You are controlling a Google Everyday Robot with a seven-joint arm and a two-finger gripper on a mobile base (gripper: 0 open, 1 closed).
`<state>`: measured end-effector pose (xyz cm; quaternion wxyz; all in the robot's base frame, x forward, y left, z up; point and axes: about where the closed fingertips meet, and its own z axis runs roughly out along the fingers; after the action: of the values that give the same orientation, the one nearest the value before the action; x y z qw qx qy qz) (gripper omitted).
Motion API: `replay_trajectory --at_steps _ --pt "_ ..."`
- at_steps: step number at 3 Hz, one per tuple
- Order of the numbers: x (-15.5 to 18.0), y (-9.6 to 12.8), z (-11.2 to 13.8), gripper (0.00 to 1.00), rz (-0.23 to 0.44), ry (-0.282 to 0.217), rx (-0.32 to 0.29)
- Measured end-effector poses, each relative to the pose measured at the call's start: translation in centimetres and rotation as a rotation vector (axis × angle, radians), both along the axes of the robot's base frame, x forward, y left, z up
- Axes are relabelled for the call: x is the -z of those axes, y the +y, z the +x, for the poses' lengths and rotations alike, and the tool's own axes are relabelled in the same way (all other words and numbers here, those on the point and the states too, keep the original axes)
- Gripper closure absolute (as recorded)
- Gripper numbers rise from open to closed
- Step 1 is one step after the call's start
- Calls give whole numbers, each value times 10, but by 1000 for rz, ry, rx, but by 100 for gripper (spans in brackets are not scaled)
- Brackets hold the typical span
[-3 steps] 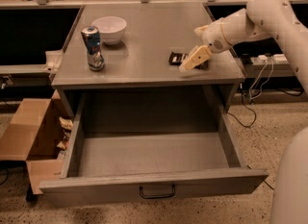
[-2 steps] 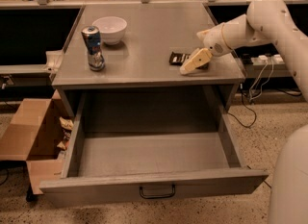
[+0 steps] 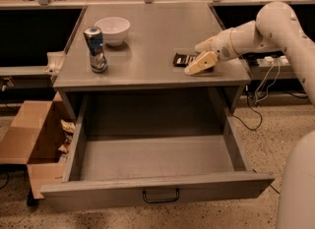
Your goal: Place rxbar chocolate into top drawer
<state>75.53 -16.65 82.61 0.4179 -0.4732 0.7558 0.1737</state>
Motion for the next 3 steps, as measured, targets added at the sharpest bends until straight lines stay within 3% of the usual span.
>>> replay_trajectory --at_steps 2,3 --pt "-5 -3 -3 83 17 -2 2" --pt "-6 -3 -7 100 36 -6 -5"
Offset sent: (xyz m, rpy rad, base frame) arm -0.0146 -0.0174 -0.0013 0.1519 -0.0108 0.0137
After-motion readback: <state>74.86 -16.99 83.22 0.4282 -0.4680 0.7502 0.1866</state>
